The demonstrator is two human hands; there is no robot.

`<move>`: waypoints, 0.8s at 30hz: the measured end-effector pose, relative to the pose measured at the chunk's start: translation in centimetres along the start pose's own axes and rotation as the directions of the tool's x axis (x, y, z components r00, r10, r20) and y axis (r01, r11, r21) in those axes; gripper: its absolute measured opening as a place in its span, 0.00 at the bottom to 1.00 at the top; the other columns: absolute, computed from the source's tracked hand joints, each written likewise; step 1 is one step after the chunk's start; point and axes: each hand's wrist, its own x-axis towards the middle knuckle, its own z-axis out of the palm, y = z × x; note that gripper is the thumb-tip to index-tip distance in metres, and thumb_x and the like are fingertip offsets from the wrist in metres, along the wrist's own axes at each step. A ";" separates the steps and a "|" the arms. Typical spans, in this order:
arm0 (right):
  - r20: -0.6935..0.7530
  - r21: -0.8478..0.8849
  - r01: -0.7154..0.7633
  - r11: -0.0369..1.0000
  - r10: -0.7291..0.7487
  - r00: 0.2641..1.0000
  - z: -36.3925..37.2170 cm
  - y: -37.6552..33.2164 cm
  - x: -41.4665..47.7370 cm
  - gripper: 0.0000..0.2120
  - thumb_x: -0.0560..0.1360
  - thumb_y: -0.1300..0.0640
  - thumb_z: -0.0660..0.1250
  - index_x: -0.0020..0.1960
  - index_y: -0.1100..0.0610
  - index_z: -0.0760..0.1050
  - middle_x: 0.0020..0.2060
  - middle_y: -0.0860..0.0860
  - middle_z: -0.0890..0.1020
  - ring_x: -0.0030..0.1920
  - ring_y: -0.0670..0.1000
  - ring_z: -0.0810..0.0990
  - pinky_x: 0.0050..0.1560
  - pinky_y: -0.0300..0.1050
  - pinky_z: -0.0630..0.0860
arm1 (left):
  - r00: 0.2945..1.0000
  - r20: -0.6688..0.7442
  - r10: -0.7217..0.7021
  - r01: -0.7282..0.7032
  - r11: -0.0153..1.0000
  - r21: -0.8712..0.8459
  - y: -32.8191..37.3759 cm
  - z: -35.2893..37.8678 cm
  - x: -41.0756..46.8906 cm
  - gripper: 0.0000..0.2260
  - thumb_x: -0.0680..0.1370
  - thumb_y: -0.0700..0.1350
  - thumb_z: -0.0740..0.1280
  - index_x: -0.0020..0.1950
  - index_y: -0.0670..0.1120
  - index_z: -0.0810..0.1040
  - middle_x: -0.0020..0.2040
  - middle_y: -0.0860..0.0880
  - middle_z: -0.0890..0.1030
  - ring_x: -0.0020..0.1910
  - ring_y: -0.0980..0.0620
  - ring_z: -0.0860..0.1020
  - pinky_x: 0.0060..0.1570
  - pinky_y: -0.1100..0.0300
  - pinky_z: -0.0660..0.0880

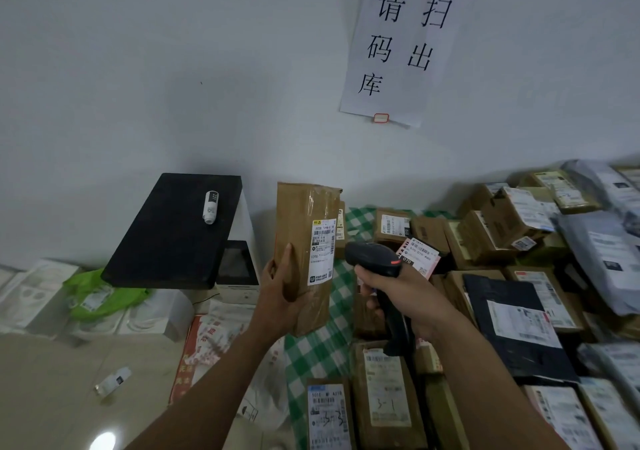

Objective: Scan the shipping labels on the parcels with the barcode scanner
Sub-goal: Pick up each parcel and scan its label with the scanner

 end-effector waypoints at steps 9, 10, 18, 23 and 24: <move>0.009 0.026 -0.033 0.999 0.032 0.999 -0.2 0.2 0.3 0.14 0.77 0.49 0.75 0.54 0.59 0.82 0.37 0.52 0.83 0.35 0.48 0.80 0.37 0.43 0.76 | 1.000 -0.006 -0.015 0.015 1.000 0.027 -0.8 0.4 0.2 0.50 0.75 0.48 0.77 0.79 0.67 0.41 0.81 0.41 0.51 0.79 0.38 0.57 0.74 0.38 0.63; 0.011 0.025 -0.030 0.999 0.030 0.999 -0.2 0.2 0.3 0.14 0.77 0.49 0.75 0.54 0.59 0.82 0.37 0.52 0.83 0.34 0.48 0.80 0.36 0.42 0.76 | 1.000 -0.003 -0.027 0.027 0.999 0.023 -0.8 0.4 0.2 0.50 0.75 0.47 0.77 0.79 0.67 0.41 0.81 0.41 0.51 0.79 0.38 0.57 0.74 0.38 0.63; -0.038 0.045 -0.016 0.999 0.017 0.999 -0.8 1.2 0.6 0.12 0.78 0.51 0.75 0.58 0.55 0.83 0.43 0.55 0.88 0.36 0.49 0.82 0.35 0.42 0.77 | 0.988 0.093 -0.122 0.148 0.915 -0.376 -3.1 0.6 -0.4 0.48 0.71 0.49 0.82 0.79 0.71 0.55 0.73 0.55 0.72 0.71 0.54 0.74 0.66 0.44 0.77; -0.060 0.009 -0.063 0.998 0.064 0.996 -0.9 2.9 1.3 0.12 0.77 0.51 0.75 0.59 0.52 0.82 0.44 0.54 0.88 0.37 0.49 0.83 0.36 0.42 0.78 | 0.909 0.287 -0.303 0.405 0.806 -0.431 -5.2 1.7 -1.5 0.36 0.74 0.44 0.78 0.68 0.76 0.65 0.67 0.52 0.76 0.66 0.47 0.76 0.60 0.40 0.80; -0.062 -0.001 -0.075 0.997 0.075 0.995 -0.8 3.2 1.5 0.12 0.77 0.51 0.76 0.59 0.52 0.82 0.43 0.53 0.88 0.37 0.49 0.83 0.37 0.43 0.78 | 0.889 0.325 -0.322 0.440 0.796 -0.417 -5.7 1.8 -1.6 0.34 0.75 0.44 0.77 0.67 0.75 0.65 0.66 0.53 0.77 0.65 0.48 0.77 0.57 0.42 0.81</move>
